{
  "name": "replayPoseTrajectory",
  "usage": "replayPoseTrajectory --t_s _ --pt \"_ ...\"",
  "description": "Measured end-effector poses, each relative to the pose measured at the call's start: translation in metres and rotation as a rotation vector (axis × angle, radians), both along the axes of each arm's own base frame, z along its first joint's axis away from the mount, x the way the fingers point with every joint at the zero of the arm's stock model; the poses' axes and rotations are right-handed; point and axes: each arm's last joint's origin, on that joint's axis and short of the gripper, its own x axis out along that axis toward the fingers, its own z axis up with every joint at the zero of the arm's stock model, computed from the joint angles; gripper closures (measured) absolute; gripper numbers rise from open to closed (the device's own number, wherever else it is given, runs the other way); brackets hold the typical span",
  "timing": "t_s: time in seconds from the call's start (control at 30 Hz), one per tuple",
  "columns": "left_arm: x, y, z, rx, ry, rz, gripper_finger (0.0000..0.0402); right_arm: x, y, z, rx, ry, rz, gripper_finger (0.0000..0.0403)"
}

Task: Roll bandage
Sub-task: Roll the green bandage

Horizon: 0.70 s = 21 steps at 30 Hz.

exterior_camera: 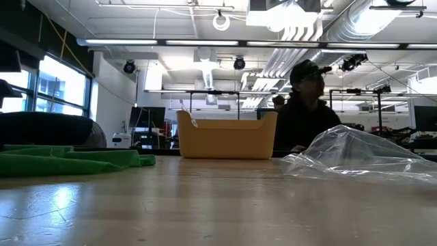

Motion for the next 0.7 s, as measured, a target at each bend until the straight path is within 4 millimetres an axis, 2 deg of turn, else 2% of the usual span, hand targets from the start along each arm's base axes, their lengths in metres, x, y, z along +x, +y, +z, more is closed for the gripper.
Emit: replayPoseTrajectory --t_s 0.27,0.47,0.7 --pt "0.002 -0.005 -0.003 -0.073 -0.042 0.021 0.0229 0.0 0.0 0.0 0.0 0.0 0.0 0.0293" --pt "0.002 0.0 -0.018 -0.139 -0.108 0.037 0.0229 0.0 0.0 0.0 0.0 0.0 0.0 0.0293" --pt "0.0 0.003 -0.009 -0.14 -0.094 0.044 0.0229 0.0 0.0 0.0 0.003 0.003 0.006 0.0293"
